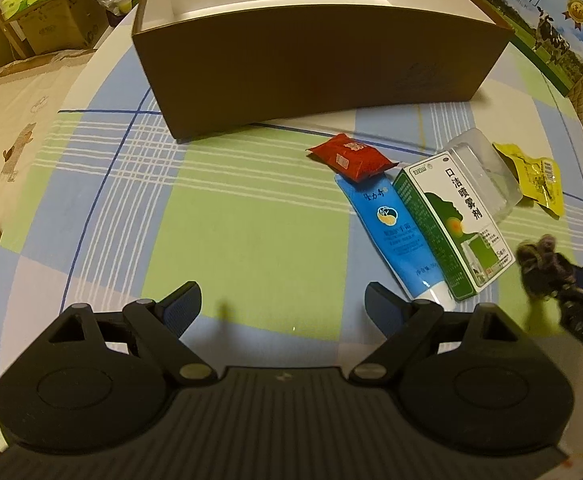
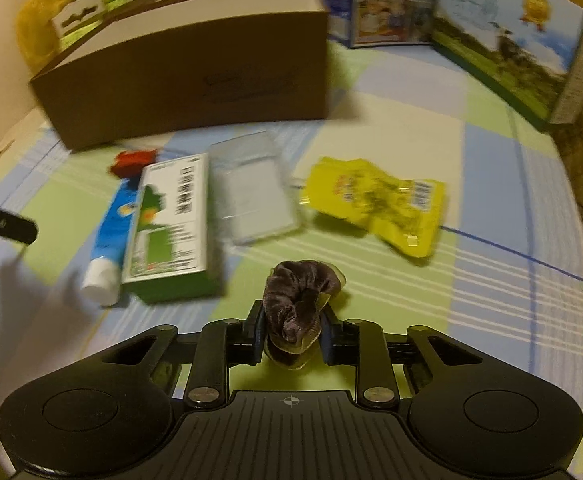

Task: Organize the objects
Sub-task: 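Grasp the dark wrapped sweet with the right tool while the left tool grasps the red candy packet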

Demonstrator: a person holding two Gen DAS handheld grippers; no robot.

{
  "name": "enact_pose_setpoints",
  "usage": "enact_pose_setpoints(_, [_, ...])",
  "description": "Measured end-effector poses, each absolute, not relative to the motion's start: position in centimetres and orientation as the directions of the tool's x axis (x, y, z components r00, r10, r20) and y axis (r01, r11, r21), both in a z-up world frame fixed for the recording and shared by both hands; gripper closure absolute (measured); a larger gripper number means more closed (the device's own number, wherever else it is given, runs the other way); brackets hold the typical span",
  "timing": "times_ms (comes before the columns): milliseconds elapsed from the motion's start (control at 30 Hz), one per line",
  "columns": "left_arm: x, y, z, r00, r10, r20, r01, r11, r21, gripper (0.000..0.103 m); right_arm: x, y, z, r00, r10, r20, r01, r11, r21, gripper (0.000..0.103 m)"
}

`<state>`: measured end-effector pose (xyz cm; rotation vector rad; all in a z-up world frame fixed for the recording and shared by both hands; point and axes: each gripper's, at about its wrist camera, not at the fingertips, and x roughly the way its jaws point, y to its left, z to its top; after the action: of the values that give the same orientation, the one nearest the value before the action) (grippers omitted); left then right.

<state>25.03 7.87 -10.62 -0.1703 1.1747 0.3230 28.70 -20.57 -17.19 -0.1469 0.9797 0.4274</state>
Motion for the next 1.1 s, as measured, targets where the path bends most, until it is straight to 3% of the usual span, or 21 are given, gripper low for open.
enact_pose_setpoints(667, [35.8, 8.0, -13.0, 0.437, 0.152, -0.887, -0.357, 0.934, -0.016, 0.023, 30.9, -27.2, -16.2, 0.533, 0.184, -0.826, -0.176, 0.979, 0.105, 0.080])
enact_pose_setpoints(733, [36.7, 8.0, -13.9, 0.417, 0.155, -0.895, -0.351, 0.936, -0.001, 0.031, 31.0, -27.3, -16.3, 0.530, 0.182, -0.828, -0.170, 0.980, 0.107, 0.080])
enact_pose_setpoints(967, [36.5, 9.0, -15.6, 0.393, 0.179, -0.902, -0.328, 0.944, 0.045, 0.041, 31.2, -27.9, -16.6, 0.529, 0.171, -0.831, -0.144, 0.983, 0.111, 0.080])
enact_pose_setpoints(1100, [35.8, 9.8, -15.5, 0.414, 0.174, -0.893, -0.291, 0.955, 0.051, 0.061, 31.5, -27.9, -16.7, 0.524, 0.173, -0.834, -0.138, 0.983, 0.118, 0.080])
